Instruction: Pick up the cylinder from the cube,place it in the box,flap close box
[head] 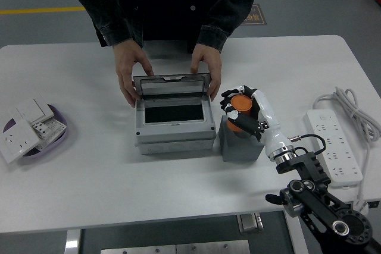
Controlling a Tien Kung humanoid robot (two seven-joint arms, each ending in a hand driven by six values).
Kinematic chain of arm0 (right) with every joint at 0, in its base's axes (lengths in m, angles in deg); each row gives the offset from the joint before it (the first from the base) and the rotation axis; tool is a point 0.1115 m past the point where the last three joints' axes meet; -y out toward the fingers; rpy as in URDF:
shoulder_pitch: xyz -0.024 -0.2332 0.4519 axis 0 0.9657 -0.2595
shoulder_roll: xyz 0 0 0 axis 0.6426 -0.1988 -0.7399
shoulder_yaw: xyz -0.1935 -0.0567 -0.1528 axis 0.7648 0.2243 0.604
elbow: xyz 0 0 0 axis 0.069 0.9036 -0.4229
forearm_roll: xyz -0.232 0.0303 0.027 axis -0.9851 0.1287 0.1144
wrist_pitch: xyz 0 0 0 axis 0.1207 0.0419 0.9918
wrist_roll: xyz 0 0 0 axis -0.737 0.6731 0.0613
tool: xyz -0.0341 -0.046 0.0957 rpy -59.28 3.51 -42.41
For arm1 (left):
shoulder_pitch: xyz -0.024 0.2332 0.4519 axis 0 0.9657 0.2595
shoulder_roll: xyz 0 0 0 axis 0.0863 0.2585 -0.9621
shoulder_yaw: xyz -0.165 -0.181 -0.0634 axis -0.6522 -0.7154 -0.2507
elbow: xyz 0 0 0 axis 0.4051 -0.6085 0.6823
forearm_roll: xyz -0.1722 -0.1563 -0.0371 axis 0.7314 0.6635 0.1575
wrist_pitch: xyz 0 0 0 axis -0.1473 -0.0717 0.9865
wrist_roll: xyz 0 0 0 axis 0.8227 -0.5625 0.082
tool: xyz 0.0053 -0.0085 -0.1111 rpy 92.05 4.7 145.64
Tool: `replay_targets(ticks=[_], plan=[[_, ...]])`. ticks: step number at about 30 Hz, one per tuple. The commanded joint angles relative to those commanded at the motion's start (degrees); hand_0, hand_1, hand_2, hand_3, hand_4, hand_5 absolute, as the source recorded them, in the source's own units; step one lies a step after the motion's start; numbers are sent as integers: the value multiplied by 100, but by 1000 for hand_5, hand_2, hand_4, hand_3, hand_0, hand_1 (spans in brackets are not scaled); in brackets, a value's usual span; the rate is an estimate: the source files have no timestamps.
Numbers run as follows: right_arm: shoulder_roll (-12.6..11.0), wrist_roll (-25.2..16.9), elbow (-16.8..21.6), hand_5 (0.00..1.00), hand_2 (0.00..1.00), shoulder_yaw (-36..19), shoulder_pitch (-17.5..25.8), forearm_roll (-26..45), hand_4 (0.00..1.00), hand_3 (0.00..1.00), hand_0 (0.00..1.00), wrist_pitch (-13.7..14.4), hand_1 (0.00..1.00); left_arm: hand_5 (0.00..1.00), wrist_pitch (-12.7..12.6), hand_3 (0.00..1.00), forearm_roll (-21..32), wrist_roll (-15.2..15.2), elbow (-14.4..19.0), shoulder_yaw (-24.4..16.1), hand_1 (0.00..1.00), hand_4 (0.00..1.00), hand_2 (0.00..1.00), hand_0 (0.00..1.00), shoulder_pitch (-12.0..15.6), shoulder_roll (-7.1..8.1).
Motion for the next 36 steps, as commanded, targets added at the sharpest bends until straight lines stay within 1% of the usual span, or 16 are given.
replay_targets(ticks=[3, 5, 6, 8, 11, 12, 17, 18, 19, 23, 24, 28, 31, 35, 36], plan=[[40, 161, 103, 2, 326, 179, -133, -314, 8, 238, 371, 60, 356, 284, -2, 640, -20, -16, 0, -21, 665, 712, 584, 638, 17, -3], [92, 372, 140, 2, 326, 286, -274, -599, 8, 238, 371, 93, 356, 284, -4, 640, -26, -24, 0, -31, 665, 712, 584, 638, 25, -3], [117, 478, 148, 2, 304, 326, -342, -745, 2, 225, 308, 100, 307, 286, -5, 640, -26, -26, 0, -33, 665, 713, 584, 638, 27, -2], [188, 736, 145, 2, 304, 418, -520, -1108, 2, 225, 308, 76, 307, 286, -5, 640, -37, -33, 0, -44, 665, 713, 584, 638, 31, 0], [312, 1119, 101, 2, 304, 533, -788, -1726, 2, 225, 308, -17, 307, 286, -6, 640, -63, -43, 0, -72, 665, 713, 584, 638, 29, 4], [364, 1263, 73, 2, 284, 581, -889, -1963, 2, 216, 238, -66, 260, 289, -6, 641, -78, -50, 0, -88, 665, 714, 584, 638, 27, 3], [582, 1933, -112, 2, 284, 837, -1297, -3027, 2, 216, 238, -349, 260, 289, -2, 641, -185, -107, 0, -148, 665, 714, 584, 638, 23, 14], [616, 2055, -149, 2, 275, 887, -1364, -3233, 2, 206, 211, -409, 240, 296, -1, 642, -209, -119, 0, -159, 665, 718, 585, 638, 23, 18], [653, 2206, -189, 2, 275, 947, -1443, -3471, 2, 206, 211, -478, 240, 296, 0, 642, -230, -131, 0, -169, 665, 718, 585, 638, 23, 22], [743, 2664, -293, 2, 275, 1122, -1672, -4254, 2, 206, 211, -668, 240, 296, -2, 642, -252, -146, 0, -187, 665, 718, 585, 638, 19, 36], [763, 2772, -323, 2, 276, 1163, -1734, -4455, 2, 205, 226, -714, 247, 298, -2, 642, -253, -148, 0, -189, 665, 719, 585, 638, 17, 38], [810, 2965, -431, 2, 276, 1273, -1906, -5077, 2, 205, 226, -821, 247, 298, -3, 642, -254, -151, 0, -192, 665, 719, 585, 638, 12, 38], [847, 3028, -554, 2, 280, 1334, -2016, -5449, 2, 219, 228, -885, 252, 298, -1, 642, -253, -151, 0, -189, 665, 719, 585, 638, 7, 37], [877, 3044, -740, 2, 280, 1424, -2118, -5647, 2, 219, 228, -991, 252, 298, 0, 642, -264, -153, 0, -196, 665, 719, 585, 638, -2, 38], [877, 3049, -787, 2, 309, 1455, -2138, -5665, 2, 286, 237, -1021, 272, 298, 0, 641, -270, -154, 0, -201, 665, 719, 585, 638, -3, 40]])
